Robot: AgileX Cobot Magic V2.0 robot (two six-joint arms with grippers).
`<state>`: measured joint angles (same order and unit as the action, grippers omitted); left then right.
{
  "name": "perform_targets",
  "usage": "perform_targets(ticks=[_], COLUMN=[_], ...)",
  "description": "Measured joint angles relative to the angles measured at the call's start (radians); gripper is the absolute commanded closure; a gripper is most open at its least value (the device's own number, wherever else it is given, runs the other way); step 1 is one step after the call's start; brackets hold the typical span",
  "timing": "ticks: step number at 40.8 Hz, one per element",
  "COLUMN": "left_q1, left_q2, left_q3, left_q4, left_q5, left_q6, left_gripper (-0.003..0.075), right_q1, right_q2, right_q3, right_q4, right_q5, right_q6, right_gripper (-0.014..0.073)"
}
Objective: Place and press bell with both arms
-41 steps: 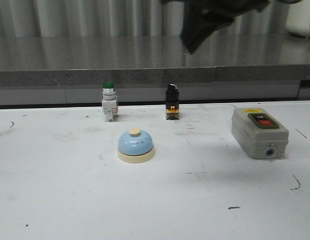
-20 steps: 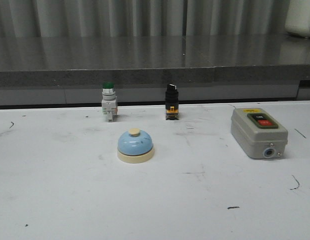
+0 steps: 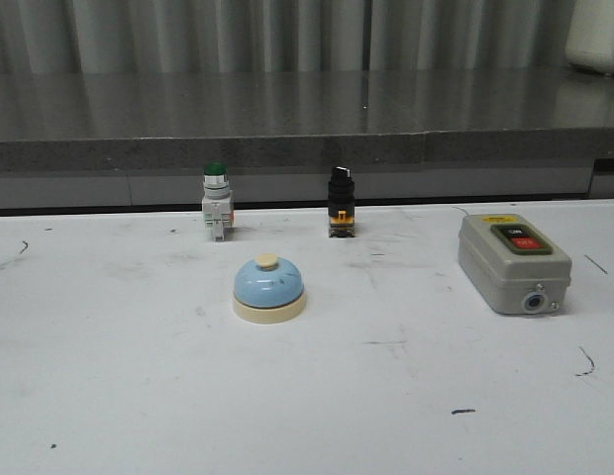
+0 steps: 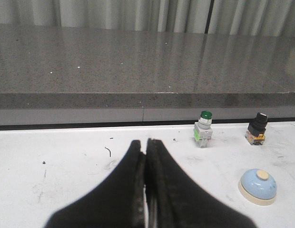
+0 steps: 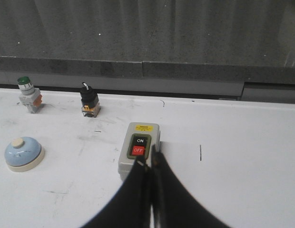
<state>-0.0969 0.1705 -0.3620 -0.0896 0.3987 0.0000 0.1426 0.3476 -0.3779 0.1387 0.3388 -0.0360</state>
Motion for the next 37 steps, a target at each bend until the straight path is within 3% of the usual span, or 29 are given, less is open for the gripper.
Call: perform_targets(ticks=[31,37], left_q1=[0.0,0.032], left_q2=[-0.006,-0.118], left_q3=[0.012,0.092], left_q4=[0.0,0.0], left_q5=[-0.008,-0.024], left_q6=[0.0,0.0], left_gripper=[0.074,0.074], right_q1=[0.0,0.0], right_q2=[-0.002,-0.002], right_q3=[0.002,0.002], right_q4=[0.0,0.0], right_q5=[0.0,0.0], right_q6=[0.0,0.0], right_gripper=[0.0655,0.0655])
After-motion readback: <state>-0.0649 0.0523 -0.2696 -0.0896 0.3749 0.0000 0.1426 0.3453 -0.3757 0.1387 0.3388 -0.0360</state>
